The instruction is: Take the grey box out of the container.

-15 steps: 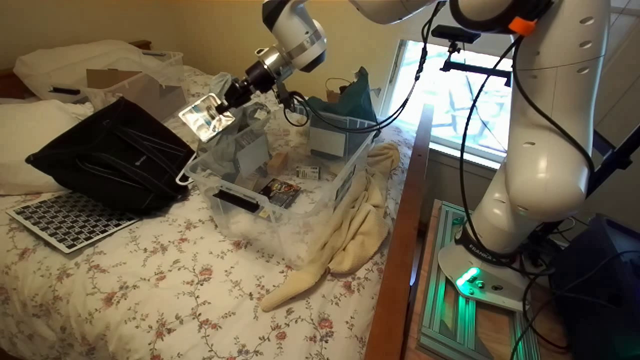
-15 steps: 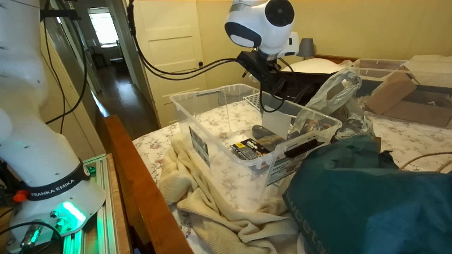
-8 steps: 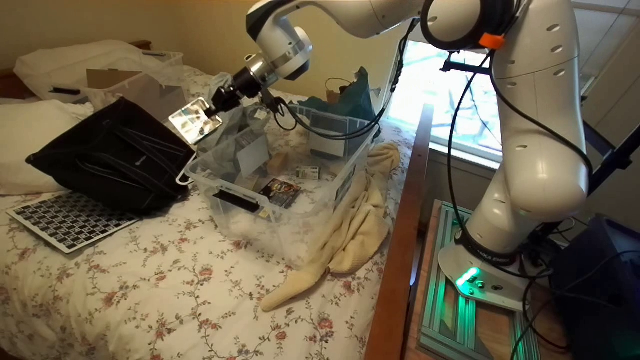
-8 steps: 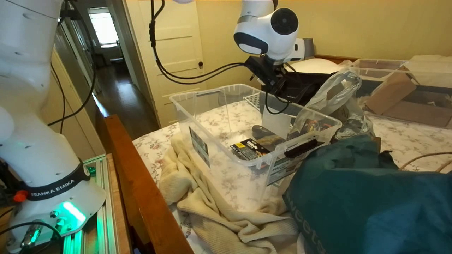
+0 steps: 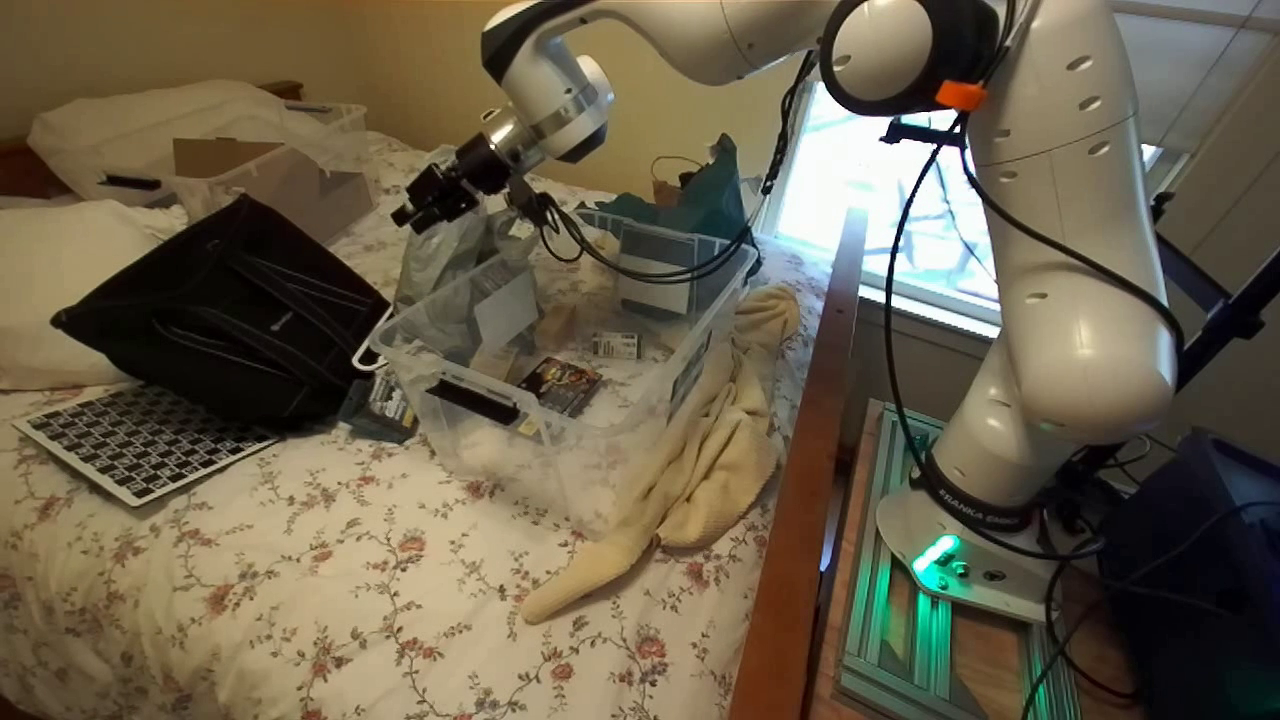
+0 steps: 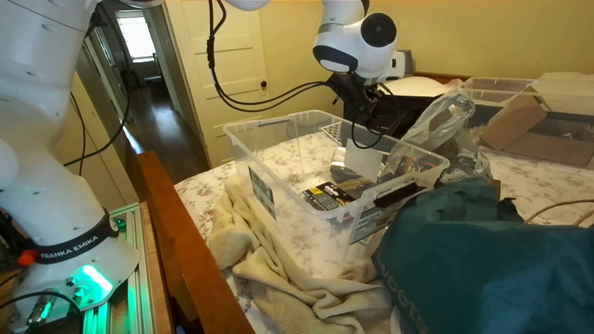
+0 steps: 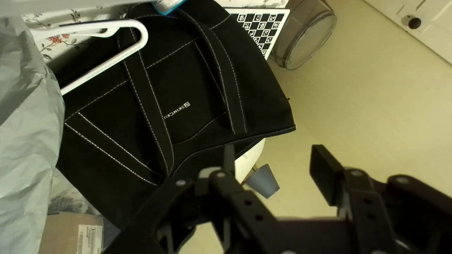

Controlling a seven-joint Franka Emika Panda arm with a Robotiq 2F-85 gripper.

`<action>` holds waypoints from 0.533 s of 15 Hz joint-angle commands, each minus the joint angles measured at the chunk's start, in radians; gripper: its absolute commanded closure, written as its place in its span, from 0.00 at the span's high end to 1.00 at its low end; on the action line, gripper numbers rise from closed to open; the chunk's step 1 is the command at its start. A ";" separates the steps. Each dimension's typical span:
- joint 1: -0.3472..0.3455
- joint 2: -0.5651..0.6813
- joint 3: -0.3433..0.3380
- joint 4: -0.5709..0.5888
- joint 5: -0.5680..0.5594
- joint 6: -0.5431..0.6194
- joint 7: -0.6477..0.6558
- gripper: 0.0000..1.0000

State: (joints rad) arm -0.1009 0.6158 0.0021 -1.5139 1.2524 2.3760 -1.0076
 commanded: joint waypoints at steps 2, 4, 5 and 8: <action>0.013 -0.004 0.003 0.007 -0.027 0.055 0.041 0.97; 0.038 -0.033 -0.008 -0.032 -0.043 0.138 0.059 1.00; 0.043 -0.039 -0.006 -0.042 -0.051 0.171 0.057 1.00; 0.060 -0.078 -0.001 -0.094 -0.103 0.243 0.085 1.00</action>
State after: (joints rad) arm -0.0645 0.6044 0.0020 -1.5252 1.2111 2.5545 -0.9727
